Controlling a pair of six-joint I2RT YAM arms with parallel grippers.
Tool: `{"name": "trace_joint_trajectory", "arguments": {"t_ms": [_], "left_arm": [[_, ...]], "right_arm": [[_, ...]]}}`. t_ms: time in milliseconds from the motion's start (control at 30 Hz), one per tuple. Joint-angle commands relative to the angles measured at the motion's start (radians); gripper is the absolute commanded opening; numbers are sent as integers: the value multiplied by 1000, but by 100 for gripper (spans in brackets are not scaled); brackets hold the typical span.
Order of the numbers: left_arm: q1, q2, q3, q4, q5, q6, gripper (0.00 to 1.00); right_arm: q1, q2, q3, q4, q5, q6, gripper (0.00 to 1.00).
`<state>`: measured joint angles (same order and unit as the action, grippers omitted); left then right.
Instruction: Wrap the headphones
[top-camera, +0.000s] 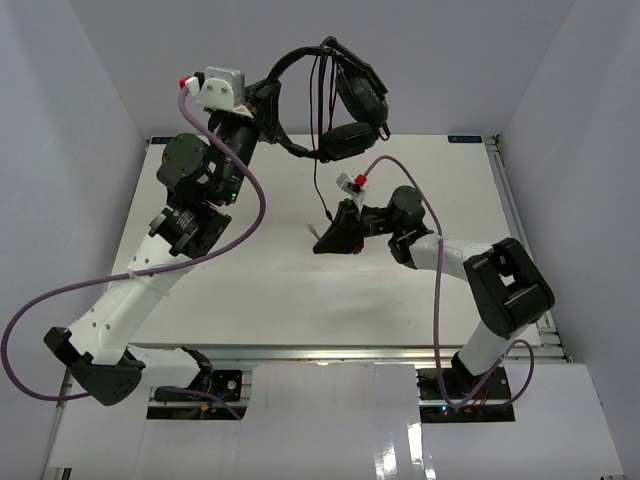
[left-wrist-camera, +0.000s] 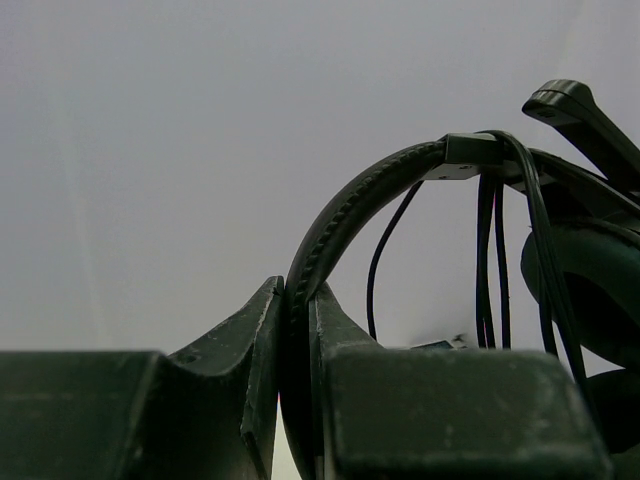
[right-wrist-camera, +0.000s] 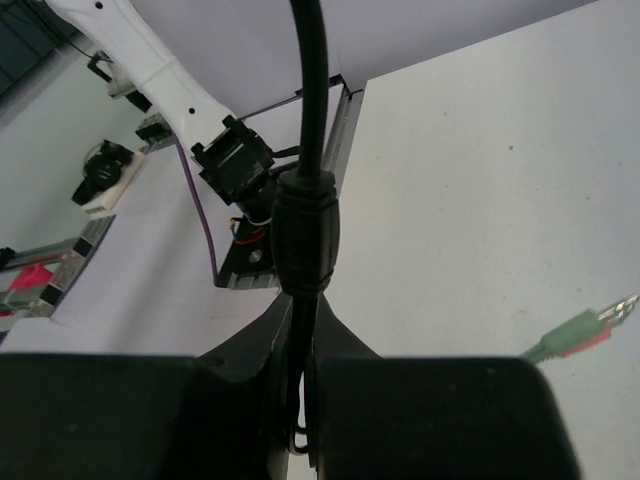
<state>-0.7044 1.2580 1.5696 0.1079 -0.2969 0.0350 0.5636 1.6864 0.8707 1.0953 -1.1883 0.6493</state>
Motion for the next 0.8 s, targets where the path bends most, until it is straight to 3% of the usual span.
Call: {"name": "trace_joint_trajectory", "arguments": {"t_ms": [0,333,433,600,767], "left_arm": [[18,32,5,109,-175,90,0],[182,34,-146,95,-170,72,0],[236,33,-215,92,-164,52,0],[264,77,-293,94,-150,30,0],[266,98,-400,76,-96,-20,0]], "right_arm": [[17,-119,9,-328,57,-318,8],[39,-423,56,-1190,302,-998,8],[99,-495,127,-1406,513,-1223,8],[148,-544,290,-1530,761,-1381,8],[156,-530,430,-1530,989,-1493,8]]}}
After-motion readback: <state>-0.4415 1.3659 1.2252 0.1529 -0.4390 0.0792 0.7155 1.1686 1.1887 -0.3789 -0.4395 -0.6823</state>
